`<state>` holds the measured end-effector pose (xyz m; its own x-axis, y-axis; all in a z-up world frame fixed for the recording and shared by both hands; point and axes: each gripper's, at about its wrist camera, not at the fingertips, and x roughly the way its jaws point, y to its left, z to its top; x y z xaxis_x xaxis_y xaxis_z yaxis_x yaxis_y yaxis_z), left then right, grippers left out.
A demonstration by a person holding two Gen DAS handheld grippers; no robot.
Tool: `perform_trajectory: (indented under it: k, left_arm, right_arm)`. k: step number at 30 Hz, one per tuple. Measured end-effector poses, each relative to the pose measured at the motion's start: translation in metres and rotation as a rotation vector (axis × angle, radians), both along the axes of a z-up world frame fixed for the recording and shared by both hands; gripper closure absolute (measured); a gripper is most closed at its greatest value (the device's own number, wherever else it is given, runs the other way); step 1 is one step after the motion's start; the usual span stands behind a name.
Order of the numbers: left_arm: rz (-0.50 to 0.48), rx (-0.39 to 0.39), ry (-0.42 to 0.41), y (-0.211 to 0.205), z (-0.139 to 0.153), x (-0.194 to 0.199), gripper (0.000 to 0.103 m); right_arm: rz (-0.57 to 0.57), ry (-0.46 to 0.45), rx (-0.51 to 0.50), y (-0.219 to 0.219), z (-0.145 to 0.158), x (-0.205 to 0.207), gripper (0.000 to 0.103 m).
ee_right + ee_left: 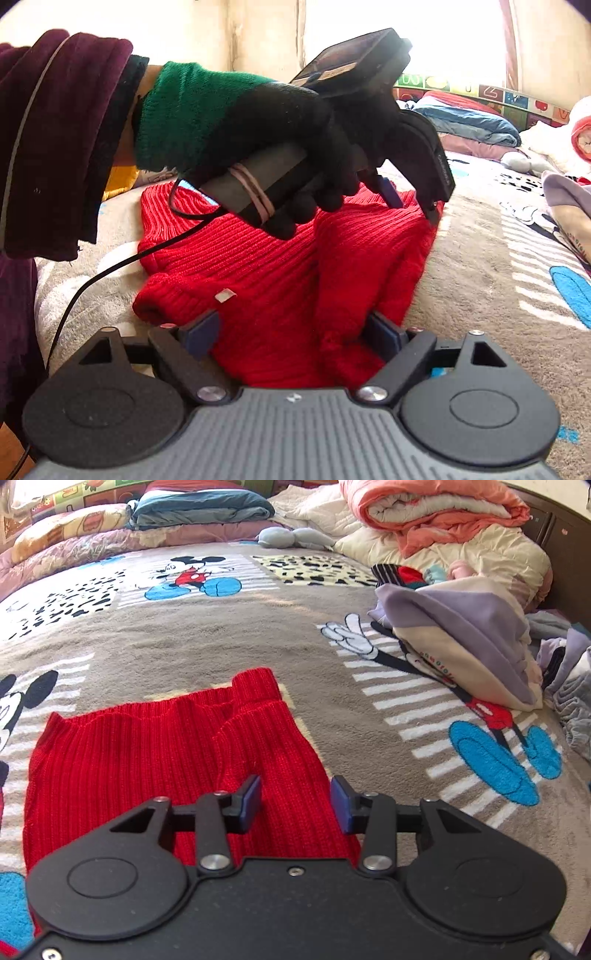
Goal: Fold clothes
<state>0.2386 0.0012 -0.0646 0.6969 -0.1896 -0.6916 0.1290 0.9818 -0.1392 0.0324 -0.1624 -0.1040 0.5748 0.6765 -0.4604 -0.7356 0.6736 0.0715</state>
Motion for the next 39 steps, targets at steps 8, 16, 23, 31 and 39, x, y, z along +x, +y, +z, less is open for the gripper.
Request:
perform_trajectory:
  k: [8, 16, 23, 31, 39]
  left_arm:
    - [0.196, -0.157, -0.107, 0.078, 0.024, -0.100, 0.063]
    - [0.579, -0.357, -0.204, 0.180, 0.016, -0.200, 0.061]
    - [0.838, -0.605, -0.159, 0.255, -0.019, -0.240, 0.061]
    - [0.905, -0.681, -0.113, 0.267, -0.048, -0.233, 0.062]
    - [0.956, -0.727, -0.192, 0.288, -0.056, -0.227, 0.075]
  right_arm:
    - [-0.081, -0.046, 0.058, -0.024, 0.014, -0.023, 0.021]
    - [-0.174, 0.086, 0.166, -0.033, 0.007, 0.004, 0.021]
    - [-0.231, 0.209, 0.309, -0.050, 0.003, 0.015, 0.018]
    - [-0.325, 0.310, 0.510, -0.081, -0.003, 0.034, 0.015]
    - [-0.328, 0.338, 0.552, -0.082, -0.012, 0.052, 0.015]
